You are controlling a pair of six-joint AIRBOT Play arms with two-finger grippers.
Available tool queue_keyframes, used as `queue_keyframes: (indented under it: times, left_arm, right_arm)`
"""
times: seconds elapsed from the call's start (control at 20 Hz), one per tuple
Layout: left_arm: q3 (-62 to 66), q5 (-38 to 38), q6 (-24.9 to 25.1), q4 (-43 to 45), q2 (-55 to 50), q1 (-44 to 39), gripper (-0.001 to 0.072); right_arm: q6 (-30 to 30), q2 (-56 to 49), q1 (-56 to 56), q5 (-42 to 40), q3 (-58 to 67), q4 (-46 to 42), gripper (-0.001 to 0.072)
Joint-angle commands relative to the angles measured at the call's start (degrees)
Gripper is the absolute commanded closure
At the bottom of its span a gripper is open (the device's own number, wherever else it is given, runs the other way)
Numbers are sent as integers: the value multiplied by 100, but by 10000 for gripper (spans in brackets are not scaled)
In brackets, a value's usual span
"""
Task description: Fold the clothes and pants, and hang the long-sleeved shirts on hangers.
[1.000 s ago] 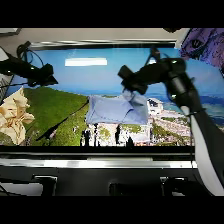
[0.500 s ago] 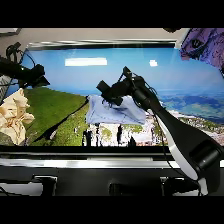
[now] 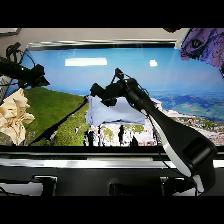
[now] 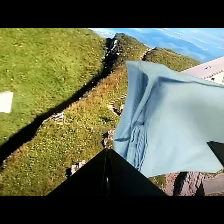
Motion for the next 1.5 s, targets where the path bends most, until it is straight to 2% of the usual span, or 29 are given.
queue_keyframes:
  times: [0.0, 0.15, 0.3, 0.4, 0.6, 0.8, 1.0, 1.05, 1.35, 1.4, 1.45]
  left_arm:
    - [4, 2, 2, 0, 2, 7, 690]
    - [4, 0, 26, 0, 9, 13, 690]
    - [4, 0, 190, 2, 26, 31, 690]
    - [7, 2, 269, 15, 44, 37, 690]
    - [4, 9, 278, 15, 44, 52, 690]
    - [4, 9, 278, 15, 44, 52, 689]
    - [4, 7, 275, 17, 42, 52, 689]
    - [4, 7, 275, 17, 42, 52, 689]
    - [4, 7, 275, 17, 24, 52, 689]
    - [4, 7, 275, 17, 7, 52, 689]
    - [4, 7, 275, 17, -7, 52, 689]
  right_arm:
    - [-468, 243, -293, -584, 431, -81, 100]
    - [-1217, 664, -1255, -1287, 516, -133, 97]
    - [-2459, 911, -2719, -2555, 509, -116, 89]
    - [-3272, 914, -3683, -3053, 330, 168, 89]
    - [-4553, 822, -4979, -2988, -960, 1493, 90]
    - [-5541, 450, -5108, -2549, -2188, 2225, 95]
    - [-6083, -66, -4798, -2096, -2662, 2863, 126]
    - [-6133, -164, -4695, -2033, -2662, 2907, 158]
    - [-6166, -361, -4120, -1458, -2662, 3021, 189]
    - [-6059, -361, -4026, -1370, -2662, 2970, 219]
    - [-6041, -361, -3941, -1296, -2662, 2946, 282]
